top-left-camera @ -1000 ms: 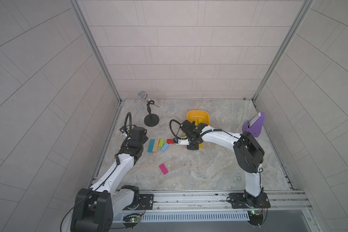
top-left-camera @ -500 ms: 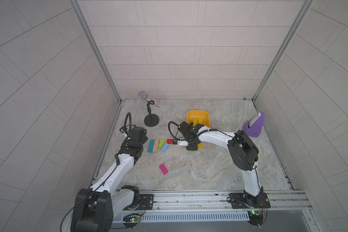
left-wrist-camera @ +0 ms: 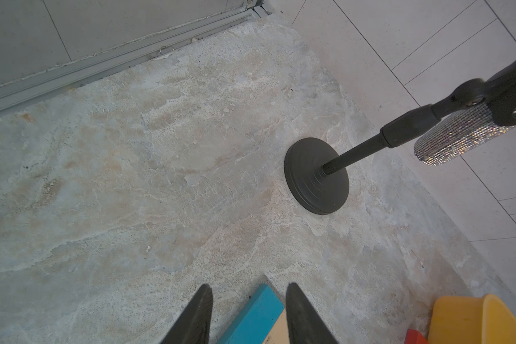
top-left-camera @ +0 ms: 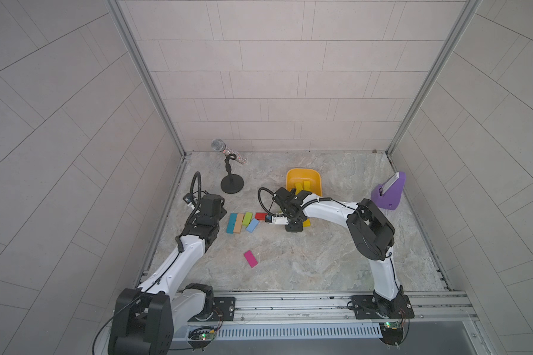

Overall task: Pick out the yellow building blocks
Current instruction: Pick up the building block from the center of the board.

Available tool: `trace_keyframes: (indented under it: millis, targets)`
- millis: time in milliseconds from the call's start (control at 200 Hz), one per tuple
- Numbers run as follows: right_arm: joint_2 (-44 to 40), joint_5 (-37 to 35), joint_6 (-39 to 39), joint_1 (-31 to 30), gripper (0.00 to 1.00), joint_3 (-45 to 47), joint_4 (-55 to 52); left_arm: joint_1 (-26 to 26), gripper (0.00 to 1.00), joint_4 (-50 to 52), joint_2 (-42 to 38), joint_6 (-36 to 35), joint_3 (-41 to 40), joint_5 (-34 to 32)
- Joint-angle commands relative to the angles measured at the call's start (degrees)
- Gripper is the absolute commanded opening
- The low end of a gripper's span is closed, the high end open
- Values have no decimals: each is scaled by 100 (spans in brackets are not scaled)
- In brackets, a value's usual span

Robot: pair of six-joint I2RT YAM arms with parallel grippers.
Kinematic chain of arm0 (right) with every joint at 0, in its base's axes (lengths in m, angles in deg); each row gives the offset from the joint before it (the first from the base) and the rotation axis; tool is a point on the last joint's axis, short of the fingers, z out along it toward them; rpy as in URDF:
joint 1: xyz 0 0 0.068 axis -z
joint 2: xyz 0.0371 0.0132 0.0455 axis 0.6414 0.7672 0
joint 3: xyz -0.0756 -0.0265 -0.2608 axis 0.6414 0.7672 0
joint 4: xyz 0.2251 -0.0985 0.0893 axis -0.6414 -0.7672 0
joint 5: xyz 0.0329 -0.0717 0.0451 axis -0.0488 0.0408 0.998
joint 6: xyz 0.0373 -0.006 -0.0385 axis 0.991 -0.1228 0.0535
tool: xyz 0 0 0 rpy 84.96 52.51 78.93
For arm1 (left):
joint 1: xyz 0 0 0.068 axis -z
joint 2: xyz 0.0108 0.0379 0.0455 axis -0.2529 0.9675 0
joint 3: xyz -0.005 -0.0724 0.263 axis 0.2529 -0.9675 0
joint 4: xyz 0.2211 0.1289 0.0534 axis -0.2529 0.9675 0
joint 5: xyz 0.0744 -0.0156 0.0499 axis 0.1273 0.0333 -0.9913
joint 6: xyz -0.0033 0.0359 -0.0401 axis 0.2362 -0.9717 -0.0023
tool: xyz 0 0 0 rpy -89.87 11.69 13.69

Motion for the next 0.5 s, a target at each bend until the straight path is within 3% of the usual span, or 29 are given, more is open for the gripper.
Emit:
trace_keyframes:
  millis: [0, 370, 495]
  targets:
    - [-194, 283, -80, -66, 41, 253, -333, -25, 45, 99, -94, -13, -33, -175]
    - [-312, 61, -153, -48, 42, 579, -236, -31, 45, 99, -91, -1, -36, -143]
    - [-260, 134, -116, -50, 36, 538, -220, -34, 45, 117, -96, -1, -19, -147]
